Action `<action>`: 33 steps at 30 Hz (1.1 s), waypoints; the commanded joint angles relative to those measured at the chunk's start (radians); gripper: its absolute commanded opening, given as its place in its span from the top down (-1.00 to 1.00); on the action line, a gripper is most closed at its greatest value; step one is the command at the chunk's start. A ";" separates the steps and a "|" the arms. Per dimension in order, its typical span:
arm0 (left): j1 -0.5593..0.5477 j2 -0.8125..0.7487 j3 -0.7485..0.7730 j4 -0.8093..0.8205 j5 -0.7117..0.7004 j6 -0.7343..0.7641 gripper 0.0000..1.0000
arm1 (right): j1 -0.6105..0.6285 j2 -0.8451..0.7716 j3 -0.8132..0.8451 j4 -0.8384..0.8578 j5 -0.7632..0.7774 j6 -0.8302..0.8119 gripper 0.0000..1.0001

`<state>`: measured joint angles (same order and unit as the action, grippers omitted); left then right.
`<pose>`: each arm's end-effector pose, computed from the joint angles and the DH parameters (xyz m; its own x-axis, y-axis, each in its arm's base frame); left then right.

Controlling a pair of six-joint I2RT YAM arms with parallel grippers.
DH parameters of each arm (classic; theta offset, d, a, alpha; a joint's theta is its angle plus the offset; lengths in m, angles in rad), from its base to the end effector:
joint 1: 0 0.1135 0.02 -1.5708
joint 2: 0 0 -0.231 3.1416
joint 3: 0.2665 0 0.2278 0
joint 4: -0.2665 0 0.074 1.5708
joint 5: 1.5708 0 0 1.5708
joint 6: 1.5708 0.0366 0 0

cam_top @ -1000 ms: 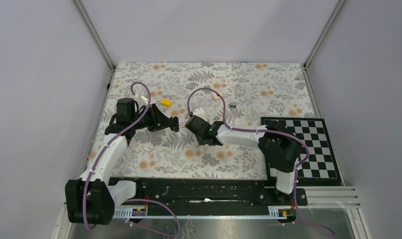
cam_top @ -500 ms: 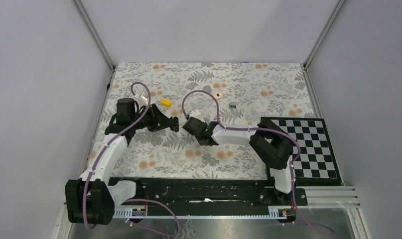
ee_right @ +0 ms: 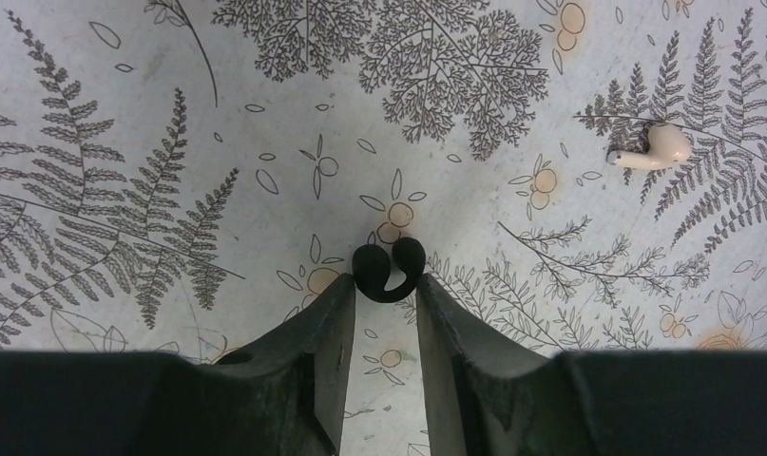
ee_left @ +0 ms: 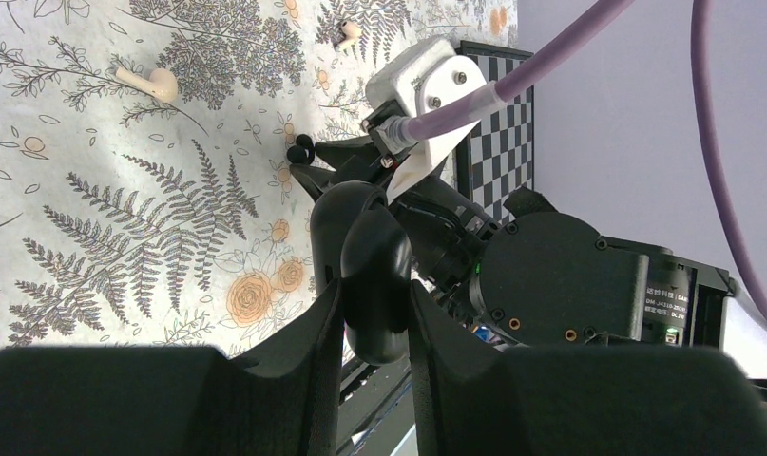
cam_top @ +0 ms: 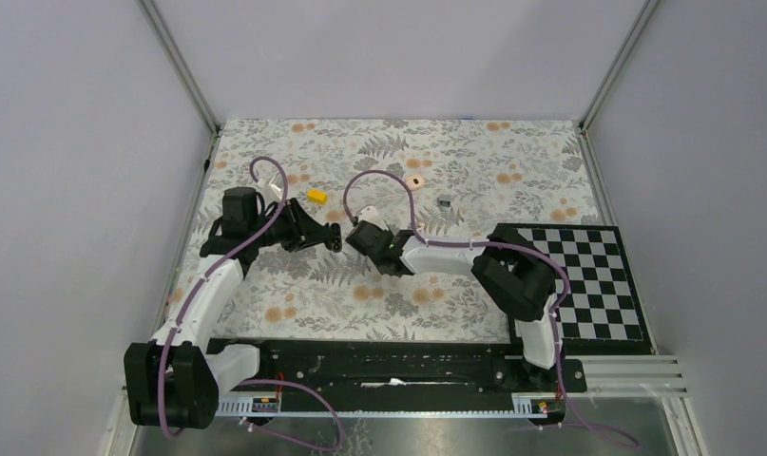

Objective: Insert the wireless bluetooth earbuds into the charging case
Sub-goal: Pick up the earbud from the center of the board.

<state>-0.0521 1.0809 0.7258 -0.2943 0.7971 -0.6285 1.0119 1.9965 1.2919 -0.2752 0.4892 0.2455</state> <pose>0.2159 -0.0375 0.2370 -0.8444 -0.3674 -0.3899 0.1346 0.5590 -0.8182 0.2166 0.3138 0.1390 -0.5753 -0.5152 -0.6353 -0.4843 0.8405 -0.2431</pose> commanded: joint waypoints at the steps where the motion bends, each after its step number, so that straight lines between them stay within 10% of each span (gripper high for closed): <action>1: 0.006 -0.024 0.011 0.027 0.024 0.005 1.00 | -0.029 0.008 0.037 0.014 0.018 0.005 0.26; 33: 0.005 -0.023 -0.005 0.039 0.031 0.006 1.00 | -0.176 -0.210 -0.194 0.132 -0.173 0.565 0.08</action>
<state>-0.0521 1.0809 0.7258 -0.2943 0.7982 -0.6281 0.8433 1.7683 1.0836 -0.1719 0.3416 0.7155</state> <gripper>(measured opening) 0.287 0.459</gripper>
